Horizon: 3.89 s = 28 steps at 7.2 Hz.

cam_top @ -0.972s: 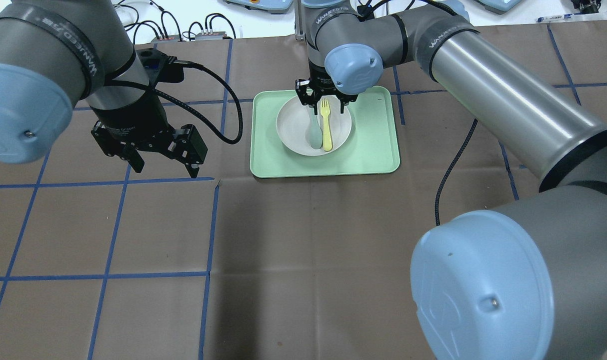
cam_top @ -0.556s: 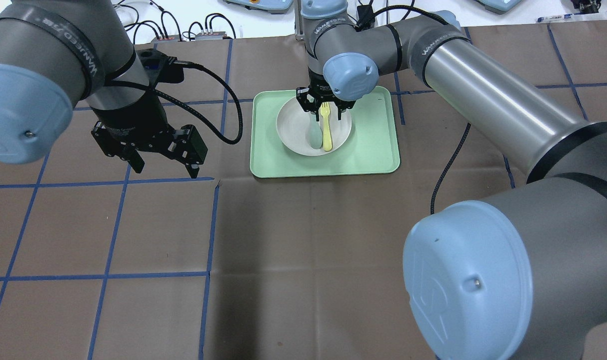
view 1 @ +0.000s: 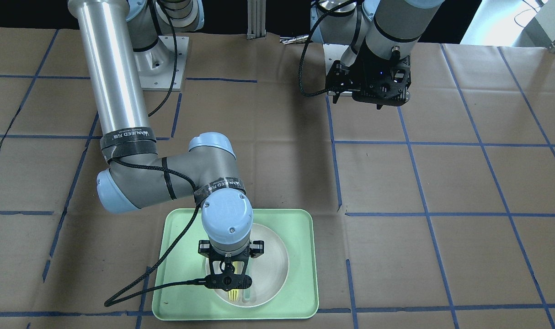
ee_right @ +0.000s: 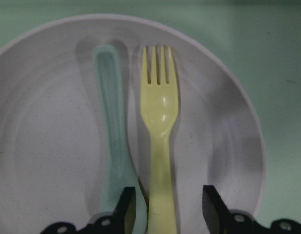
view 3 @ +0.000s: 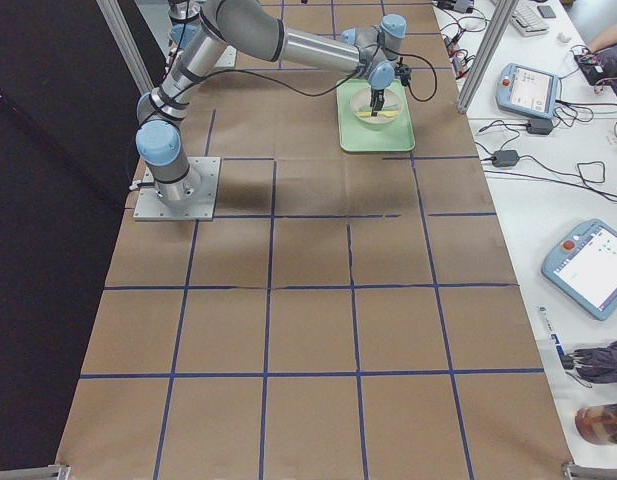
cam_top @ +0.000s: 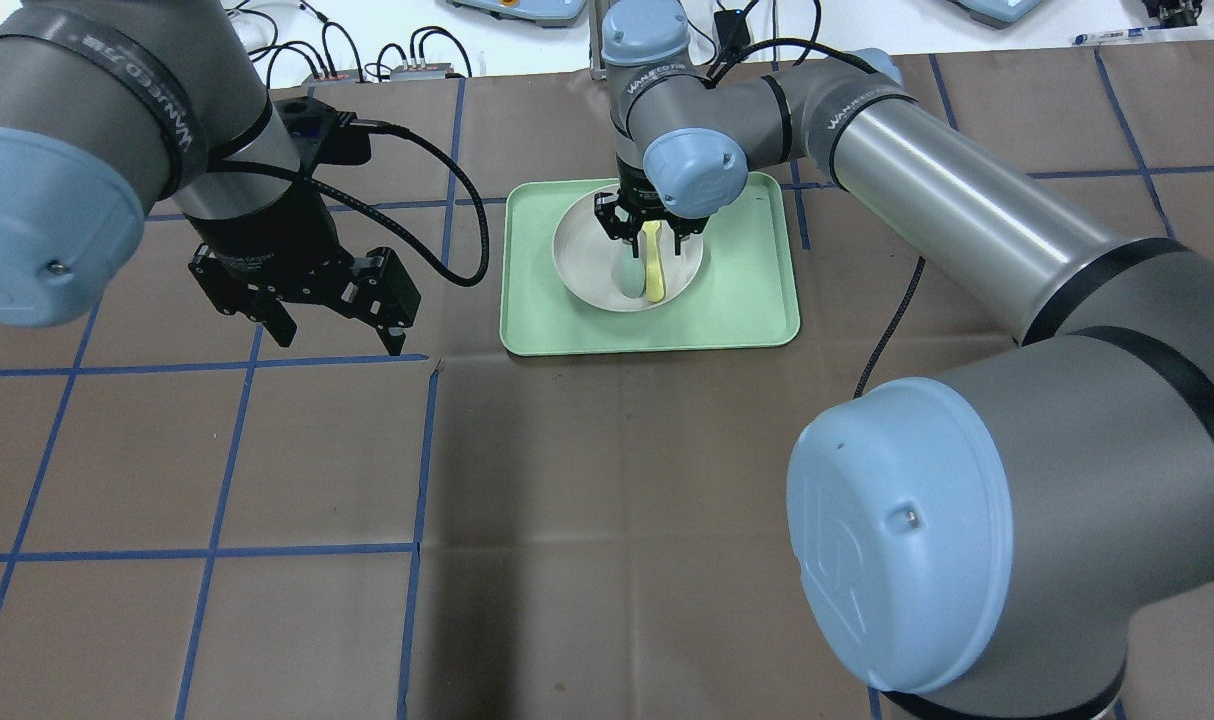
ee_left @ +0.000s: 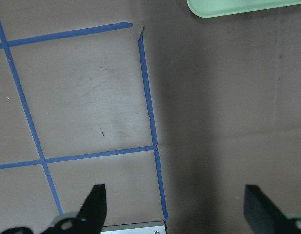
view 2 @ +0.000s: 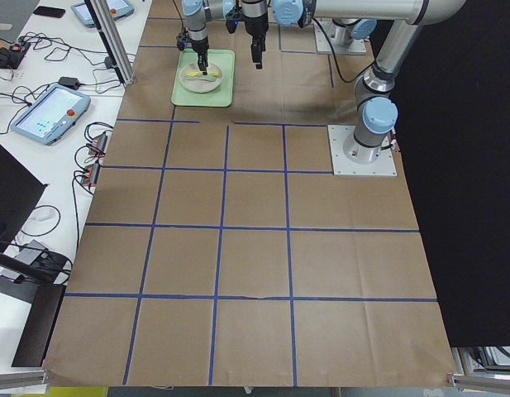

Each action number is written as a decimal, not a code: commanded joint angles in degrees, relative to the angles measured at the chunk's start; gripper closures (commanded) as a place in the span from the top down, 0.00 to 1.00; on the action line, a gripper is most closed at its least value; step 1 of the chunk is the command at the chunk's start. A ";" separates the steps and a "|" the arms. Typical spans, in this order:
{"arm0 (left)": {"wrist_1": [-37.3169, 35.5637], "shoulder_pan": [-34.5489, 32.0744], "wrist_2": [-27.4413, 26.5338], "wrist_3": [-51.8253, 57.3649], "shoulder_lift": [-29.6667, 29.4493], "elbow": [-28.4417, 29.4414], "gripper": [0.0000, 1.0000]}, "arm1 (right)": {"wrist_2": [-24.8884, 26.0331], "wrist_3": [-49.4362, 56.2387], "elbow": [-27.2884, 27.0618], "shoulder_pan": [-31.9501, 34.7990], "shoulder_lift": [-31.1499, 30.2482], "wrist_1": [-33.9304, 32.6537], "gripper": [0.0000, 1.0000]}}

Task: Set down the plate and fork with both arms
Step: 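Lower the right gripper over the yellow fork on the plate, then close the right gripper on the yellow fork and lift it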

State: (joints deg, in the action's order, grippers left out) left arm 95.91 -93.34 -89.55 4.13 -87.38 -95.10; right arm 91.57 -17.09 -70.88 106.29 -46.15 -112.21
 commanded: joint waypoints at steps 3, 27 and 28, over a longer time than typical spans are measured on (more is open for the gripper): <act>-0.29 0.09 0.08 0.00 -0.07 0.00 1.00 | 0.10 -0.32 -0.13 -0.38 0.97 -1.43 0.57; -12.59 3.69 0.16 -2.99 0.27 -1.40 1.00 | 1.16 0.03 2.50 -0.38 -0.60 0.84 0.04; -12.68 3.69 0.25 -2.99 0.54 -2.10 1.00 | 1.16 0.03 2.51 -0.38 -1.30 1.29 0.04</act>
State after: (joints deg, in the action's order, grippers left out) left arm 83.22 -89.64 -89.37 1.14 -87.28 -96.30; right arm 92.77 -17.05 -68.63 105.90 -46.47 -111.86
